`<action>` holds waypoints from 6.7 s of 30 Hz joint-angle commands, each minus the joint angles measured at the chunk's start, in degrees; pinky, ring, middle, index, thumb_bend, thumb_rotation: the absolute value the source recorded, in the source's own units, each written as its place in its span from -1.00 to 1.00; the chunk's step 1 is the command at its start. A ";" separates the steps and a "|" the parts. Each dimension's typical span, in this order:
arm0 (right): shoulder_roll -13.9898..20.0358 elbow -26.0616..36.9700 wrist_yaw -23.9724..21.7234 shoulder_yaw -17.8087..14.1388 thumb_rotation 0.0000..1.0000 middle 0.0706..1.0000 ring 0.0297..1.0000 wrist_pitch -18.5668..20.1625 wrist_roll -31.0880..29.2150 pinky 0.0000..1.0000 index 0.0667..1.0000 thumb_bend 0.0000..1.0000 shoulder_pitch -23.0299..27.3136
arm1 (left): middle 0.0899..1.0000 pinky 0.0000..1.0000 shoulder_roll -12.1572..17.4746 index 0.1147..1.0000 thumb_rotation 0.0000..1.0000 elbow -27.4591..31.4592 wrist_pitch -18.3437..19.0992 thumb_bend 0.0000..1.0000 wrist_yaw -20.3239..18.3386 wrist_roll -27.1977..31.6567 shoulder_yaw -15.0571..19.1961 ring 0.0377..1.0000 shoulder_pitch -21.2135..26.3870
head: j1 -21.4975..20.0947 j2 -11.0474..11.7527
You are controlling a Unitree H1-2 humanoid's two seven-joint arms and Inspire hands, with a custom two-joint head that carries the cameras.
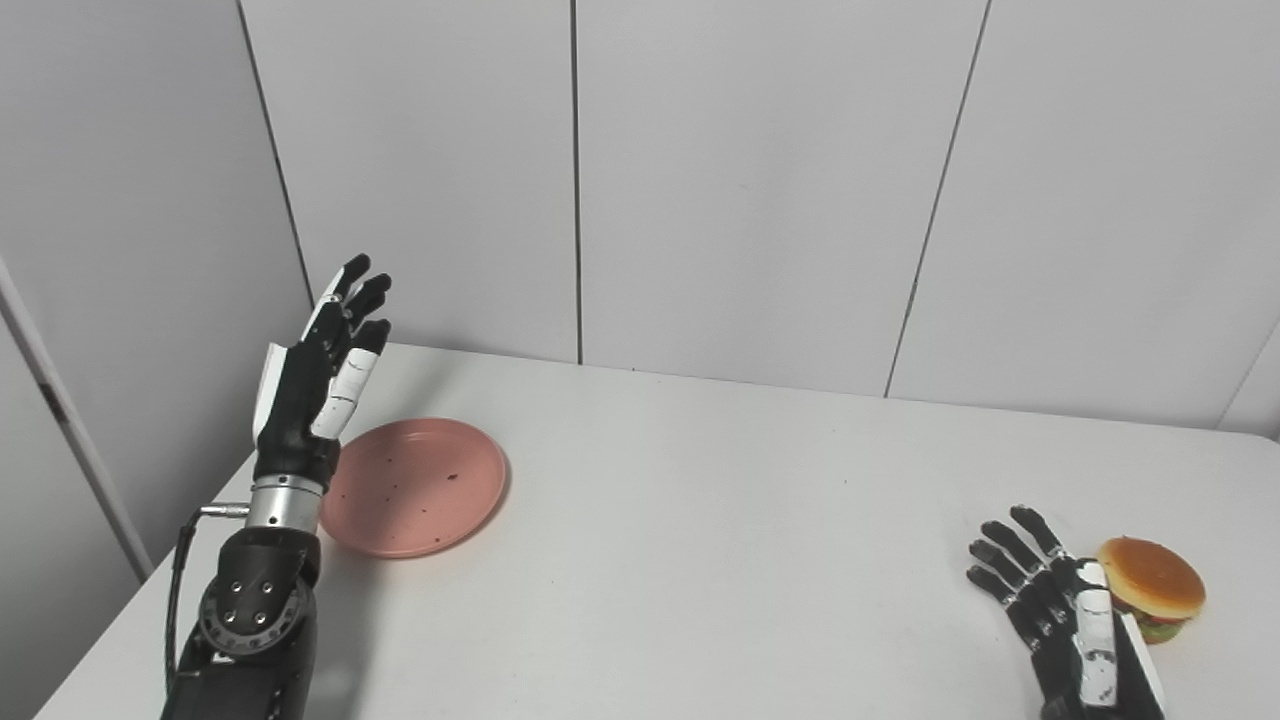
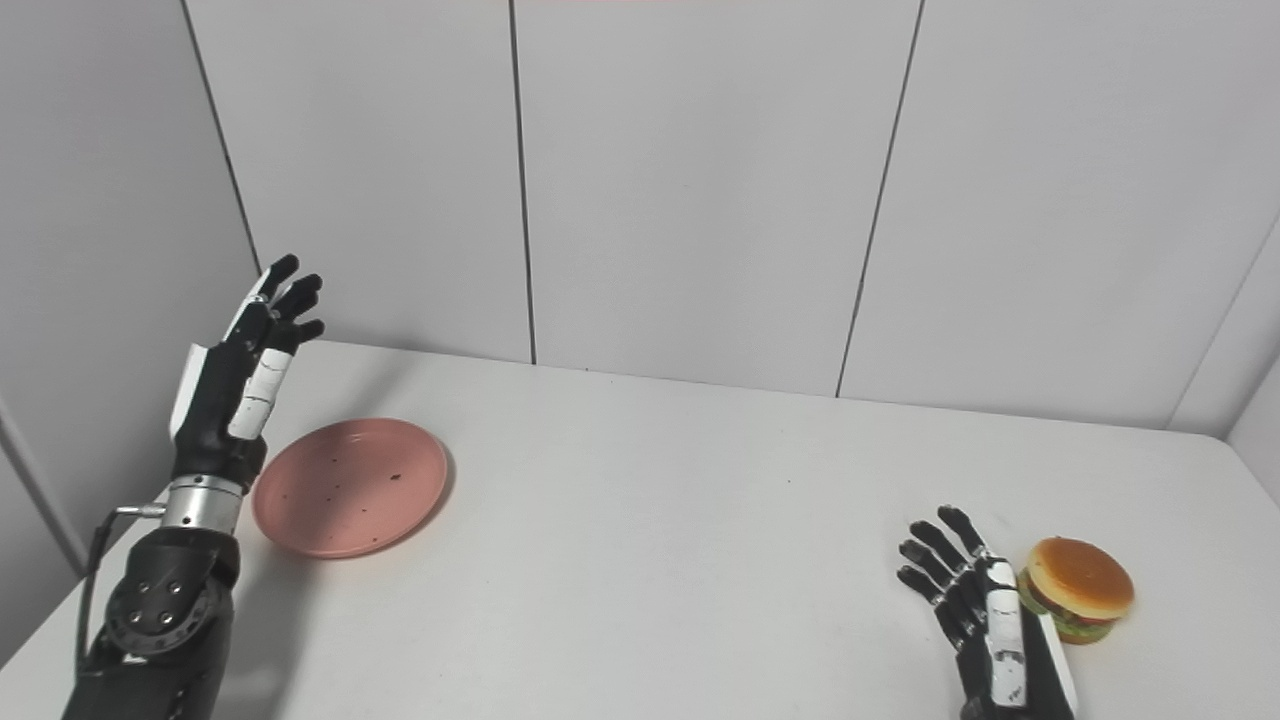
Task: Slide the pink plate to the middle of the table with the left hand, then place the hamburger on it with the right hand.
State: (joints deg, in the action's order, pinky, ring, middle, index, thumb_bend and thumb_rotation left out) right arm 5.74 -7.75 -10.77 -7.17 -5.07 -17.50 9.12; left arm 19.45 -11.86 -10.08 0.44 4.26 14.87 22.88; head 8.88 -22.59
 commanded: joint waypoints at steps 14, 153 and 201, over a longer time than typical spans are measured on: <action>-1.29 -2.92 -0.65 0.66 0.91 0.61 0.60 -1.11 -0.10 0.59 0.72 0.68 -3.69 | 0.89 0.78 5.52 0.78 0.69 -21.26 -2.66 0.94 -5.30 13.45 6.64 0.95 10.68 | -0.33 -0.56; -4.51 5.25 4.26 3.85 0.92 0.48 0.45 2.51 5.18 0.42 0.64 0.70 -5.40 | 0.84 0.83 -9.00 0.86 0.67 -32.43 -1.88 0.85 -12.77 8.10 -8.33 0.91 12.96 | -9.14 -5.83; -7.59 7.91 7.29 6.78 0.99 0.49 0.46 4.03 9.42 0.40 0.63 0.62 -5.20 | 0.83 0.82 -15.00 0.85 0.70 -30.55 -0.06 0.85 -15.43 6.90 -12.64 0.89 13.02 | -16.99 -8.98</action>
State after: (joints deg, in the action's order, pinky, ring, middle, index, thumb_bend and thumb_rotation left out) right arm -0.51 0.74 -3.56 -1.19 -1.85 -7.92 4.61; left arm 4.63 -43.41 -9.85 -14.41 11.87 2.52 34.17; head -8.17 -31.55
